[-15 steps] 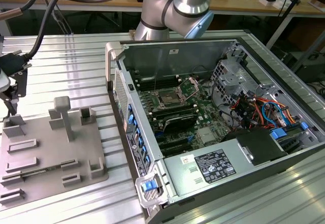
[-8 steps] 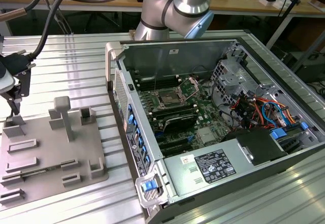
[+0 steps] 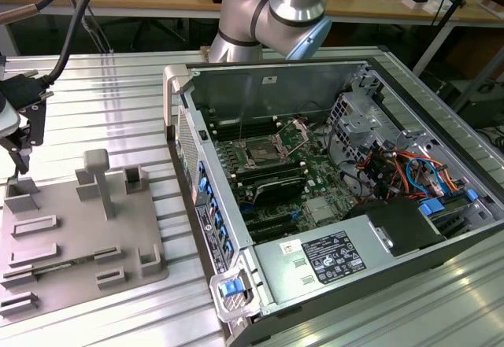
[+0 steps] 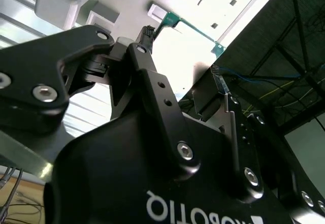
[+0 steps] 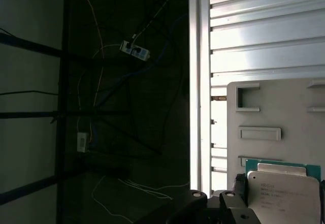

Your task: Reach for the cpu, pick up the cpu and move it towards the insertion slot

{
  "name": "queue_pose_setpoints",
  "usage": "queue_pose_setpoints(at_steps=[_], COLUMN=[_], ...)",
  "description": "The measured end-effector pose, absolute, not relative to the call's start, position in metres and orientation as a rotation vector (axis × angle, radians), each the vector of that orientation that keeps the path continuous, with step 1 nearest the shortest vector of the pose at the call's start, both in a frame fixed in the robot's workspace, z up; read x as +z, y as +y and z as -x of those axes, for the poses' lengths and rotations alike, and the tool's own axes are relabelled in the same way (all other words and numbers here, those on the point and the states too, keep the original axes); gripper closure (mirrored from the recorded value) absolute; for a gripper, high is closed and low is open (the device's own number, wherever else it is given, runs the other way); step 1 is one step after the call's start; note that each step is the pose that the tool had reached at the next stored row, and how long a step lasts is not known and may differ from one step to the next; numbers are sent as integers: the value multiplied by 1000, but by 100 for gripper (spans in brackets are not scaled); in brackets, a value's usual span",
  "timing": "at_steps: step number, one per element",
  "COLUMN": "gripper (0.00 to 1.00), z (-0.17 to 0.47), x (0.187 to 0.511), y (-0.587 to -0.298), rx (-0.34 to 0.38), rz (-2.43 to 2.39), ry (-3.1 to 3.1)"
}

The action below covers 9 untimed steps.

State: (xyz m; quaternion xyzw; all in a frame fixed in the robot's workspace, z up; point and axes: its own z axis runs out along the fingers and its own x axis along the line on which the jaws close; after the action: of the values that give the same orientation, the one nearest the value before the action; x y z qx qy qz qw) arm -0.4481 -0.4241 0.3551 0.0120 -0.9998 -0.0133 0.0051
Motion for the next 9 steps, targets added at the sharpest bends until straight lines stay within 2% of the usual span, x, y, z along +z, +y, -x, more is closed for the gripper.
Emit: queue_pose_setpoints(at_steps=[9], gripper=[45], z=[444], x=[356], y=[-424], rx=[-41], rz=[-38], ry=[-3131])
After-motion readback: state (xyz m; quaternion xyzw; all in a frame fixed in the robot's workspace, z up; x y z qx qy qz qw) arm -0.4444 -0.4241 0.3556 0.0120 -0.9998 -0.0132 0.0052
